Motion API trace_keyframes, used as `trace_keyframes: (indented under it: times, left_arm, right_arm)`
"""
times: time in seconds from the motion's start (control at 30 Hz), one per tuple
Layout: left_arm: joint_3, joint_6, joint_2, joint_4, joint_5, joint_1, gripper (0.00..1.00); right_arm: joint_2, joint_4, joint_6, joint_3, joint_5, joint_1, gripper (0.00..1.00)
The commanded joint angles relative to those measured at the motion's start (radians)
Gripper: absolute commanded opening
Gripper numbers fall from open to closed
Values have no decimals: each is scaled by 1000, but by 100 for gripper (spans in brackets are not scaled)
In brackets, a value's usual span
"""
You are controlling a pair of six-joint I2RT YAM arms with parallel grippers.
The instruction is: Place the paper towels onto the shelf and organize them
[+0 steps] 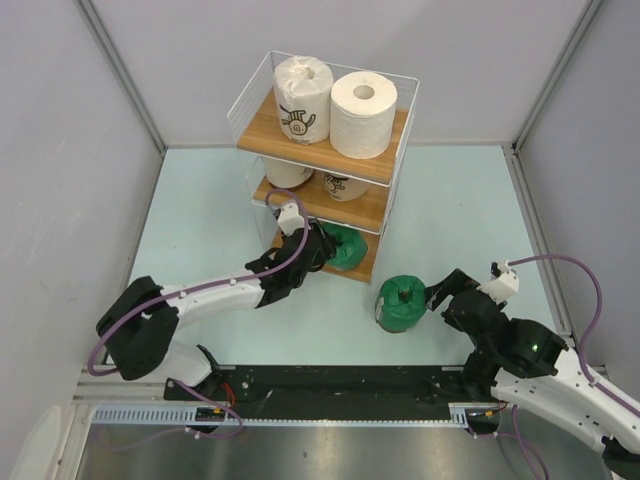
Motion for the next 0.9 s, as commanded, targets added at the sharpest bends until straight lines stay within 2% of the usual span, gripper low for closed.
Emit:
trace_keyframes:
  times: [0.0,0.27,0.6,0.87]
  left_arm:
    - [52,-2,26,73,4,11,52]
    - [52,-16,72,78,15,16,54]
    - [40,-26,57,61,9,18,80]
    - [-39,-40,-101,39,-3,18,88]
  right_arm:
    - [-10,-2,30,1,24,5,100]
    - [-10,-2,30,1,22,9,100]
    - [-4,-2,30,-1,22,10,100]
    - [3,-2,30,1,24,10,100]
